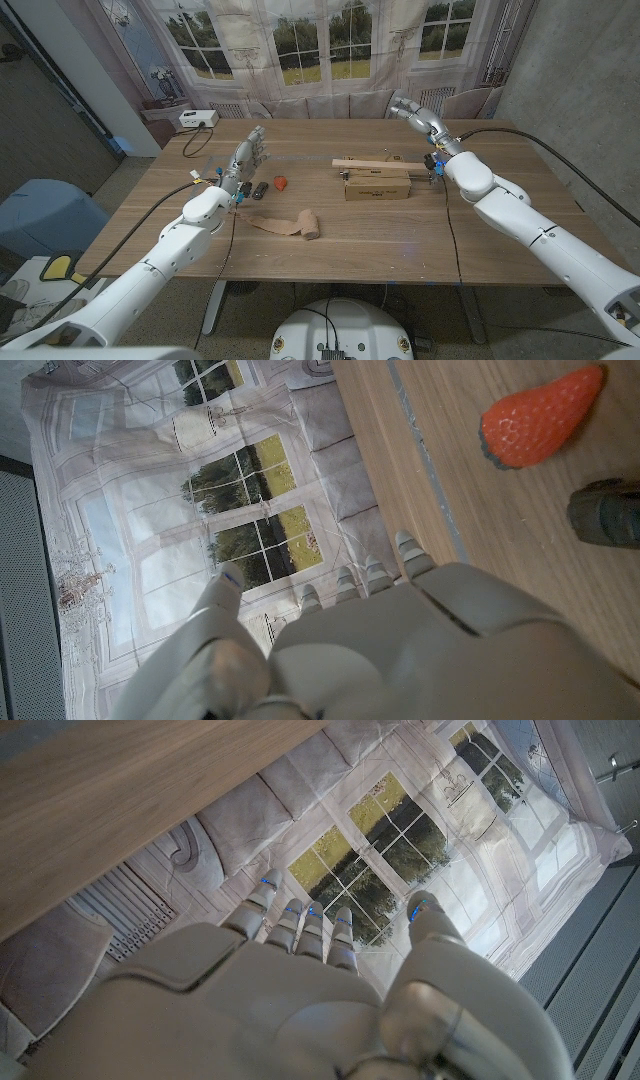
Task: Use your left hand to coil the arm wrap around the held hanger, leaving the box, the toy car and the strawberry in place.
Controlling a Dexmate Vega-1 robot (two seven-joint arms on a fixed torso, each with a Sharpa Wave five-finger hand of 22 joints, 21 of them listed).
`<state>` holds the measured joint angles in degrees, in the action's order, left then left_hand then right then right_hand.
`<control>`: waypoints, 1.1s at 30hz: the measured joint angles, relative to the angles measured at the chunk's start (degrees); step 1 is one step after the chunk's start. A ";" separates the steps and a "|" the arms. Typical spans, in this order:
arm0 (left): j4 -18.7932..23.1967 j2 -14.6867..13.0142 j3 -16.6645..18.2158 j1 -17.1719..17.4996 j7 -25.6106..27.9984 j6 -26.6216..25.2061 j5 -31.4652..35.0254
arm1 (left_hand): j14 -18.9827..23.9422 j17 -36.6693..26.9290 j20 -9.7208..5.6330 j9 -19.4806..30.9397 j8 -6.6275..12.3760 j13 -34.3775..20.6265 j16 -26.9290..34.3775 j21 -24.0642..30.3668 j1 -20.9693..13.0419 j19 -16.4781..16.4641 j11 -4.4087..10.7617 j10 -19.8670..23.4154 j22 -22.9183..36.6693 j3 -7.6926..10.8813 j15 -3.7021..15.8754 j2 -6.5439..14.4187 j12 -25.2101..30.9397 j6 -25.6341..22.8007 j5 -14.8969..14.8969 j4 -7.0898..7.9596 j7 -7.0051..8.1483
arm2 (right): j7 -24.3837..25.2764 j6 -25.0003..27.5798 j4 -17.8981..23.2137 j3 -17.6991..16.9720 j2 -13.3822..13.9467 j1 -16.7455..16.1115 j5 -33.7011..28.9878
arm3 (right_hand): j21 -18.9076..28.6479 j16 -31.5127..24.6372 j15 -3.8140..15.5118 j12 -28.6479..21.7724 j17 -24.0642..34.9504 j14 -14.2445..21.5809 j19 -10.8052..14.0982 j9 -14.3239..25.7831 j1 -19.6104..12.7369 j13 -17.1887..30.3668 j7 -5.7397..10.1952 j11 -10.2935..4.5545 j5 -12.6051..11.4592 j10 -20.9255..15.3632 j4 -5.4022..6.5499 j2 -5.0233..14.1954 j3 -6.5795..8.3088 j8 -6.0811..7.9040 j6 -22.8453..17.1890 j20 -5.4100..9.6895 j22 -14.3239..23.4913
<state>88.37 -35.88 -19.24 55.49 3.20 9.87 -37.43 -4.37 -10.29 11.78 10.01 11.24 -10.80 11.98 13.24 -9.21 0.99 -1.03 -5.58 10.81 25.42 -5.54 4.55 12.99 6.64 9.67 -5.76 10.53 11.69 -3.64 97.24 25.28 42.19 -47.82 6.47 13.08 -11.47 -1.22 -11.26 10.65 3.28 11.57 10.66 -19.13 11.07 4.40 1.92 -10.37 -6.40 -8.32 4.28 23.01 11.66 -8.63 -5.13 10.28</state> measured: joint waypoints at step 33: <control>5.39 -1.50 0.86 1.60 1.69 -2.88 -0.97 | 0.80 0.02 0.08 -0.01 0.00 -0.28 0.00 0.32 0.52 -0.68 -0.01 0.82 0.26 0.00 -0.18 0.07 0.44 -0.91 0.00 0.00 -0.50 | 1.26 21.06 13.73 0.42 9.33 -3.91 -13.54 | -0.46 0.00 0.31 -0.44 0.02 0.92 0.37 0.01 -2.01 -0.01 0.00 -0.60 -0.05 -0.59 -0.79 1.11 0.80 -0.27 0.02 -0.37 -0.01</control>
<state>93.76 -37.38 -18.38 57.09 4.89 6.99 -38.41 -3.57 -10.27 11.86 10.01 11.24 -11.08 11.98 13.57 -8.69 0.31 -1.03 -4.76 11.07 25.42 -5.72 4.62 13.43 5.73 9.67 -5.76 10.03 12.95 17.42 110.97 25.70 51.52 -51.73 -7.07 12.62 -11.47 -0.91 -11.70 10.67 4.20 11.95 10.67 -21.14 11.06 4.40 1.32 -10.42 -6.99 -9.11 5.39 23.80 11.39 -8.61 -5.50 10.27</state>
